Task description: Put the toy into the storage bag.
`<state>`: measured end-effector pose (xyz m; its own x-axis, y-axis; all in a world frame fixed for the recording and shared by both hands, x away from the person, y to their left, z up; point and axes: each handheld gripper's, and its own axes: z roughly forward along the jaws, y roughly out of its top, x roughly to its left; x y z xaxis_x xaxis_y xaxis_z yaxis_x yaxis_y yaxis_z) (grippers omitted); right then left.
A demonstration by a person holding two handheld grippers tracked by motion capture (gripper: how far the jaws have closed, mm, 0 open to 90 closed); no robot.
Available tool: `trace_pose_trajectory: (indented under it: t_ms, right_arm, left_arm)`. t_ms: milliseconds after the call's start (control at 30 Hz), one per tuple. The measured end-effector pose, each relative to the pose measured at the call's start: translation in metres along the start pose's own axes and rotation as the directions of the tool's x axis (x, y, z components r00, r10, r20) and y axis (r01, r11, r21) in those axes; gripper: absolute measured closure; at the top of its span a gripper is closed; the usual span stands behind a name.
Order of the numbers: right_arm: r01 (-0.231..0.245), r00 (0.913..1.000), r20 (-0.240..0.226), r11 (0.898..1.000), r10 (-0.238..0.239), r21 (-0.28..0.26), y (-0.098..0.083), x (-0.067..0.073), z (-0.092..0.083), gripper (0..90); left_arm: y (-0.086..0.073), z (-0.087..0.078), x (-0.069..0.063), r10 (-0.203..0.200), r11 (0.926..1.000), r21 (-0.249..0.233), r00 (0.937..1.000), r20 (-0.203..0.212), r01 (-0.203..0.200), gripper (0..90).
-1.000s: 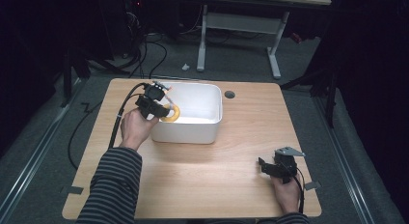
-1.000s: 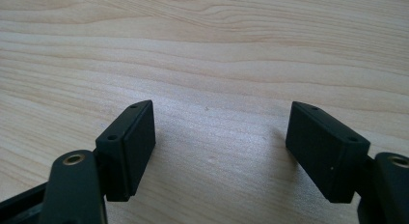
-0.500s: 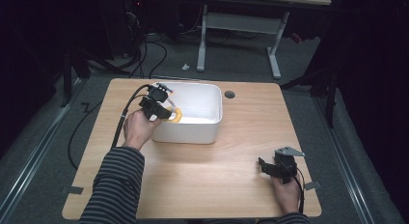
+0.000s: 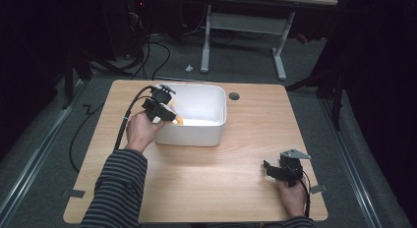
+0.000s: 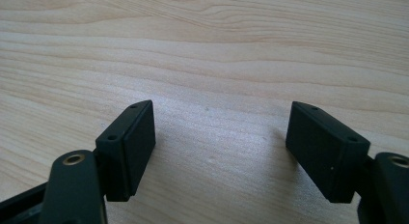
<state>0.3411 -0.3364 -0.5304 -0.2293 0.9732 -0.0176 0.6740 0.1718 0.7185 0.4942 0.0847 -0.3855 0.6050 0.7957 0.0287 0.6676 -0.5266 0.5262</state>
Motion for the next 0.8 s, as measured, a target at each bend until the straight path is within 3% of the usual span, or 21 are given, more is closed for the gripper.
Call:
trace_pose_trajectory:
  t_ms: [167, 300, 600, 800]
  right_arm:
    - [-0.001, 1.0000, 0.000, 1.000, 0.001, 0.001, 0.000, 0.000, 0.000, 26.0]
    - [-0.001, 1.0000, 0.000, 1.000, 0.001, 0.000, 0.000, 0.000, 0.000, 25.8]
    - [0.002, 1.0000, -0.001, 1.000, -0.002, -0.001, 0.000, 0.000, 0.000, 25.8]
    - [0.001, 1.0000, -0.001, 1.000, -0.001, 0.000, 0.000, 0.000, 0.000, 25.8]
  left_arm:
    - [-0.001, -0.009, -0.001, -0.006, 0.9992, -0.039, 0.9997, 0.025, 0.007, 52.0]
    - [-0.004, -0.020, -0.001, 0.004, 0.9975, -0.070, 0.9999, 0.015, -0.003, 50.9]
    - [-0.019, -0.042, 0.011, -0.049, 0.9859, -0.159, 0.9984, 0.029, 0.053, 48.1]
    - [-0.027, -0.055, 0.014, -0.041, 0.9805, -0.191, 0.9986, 0.035, 0.047, 45.1]
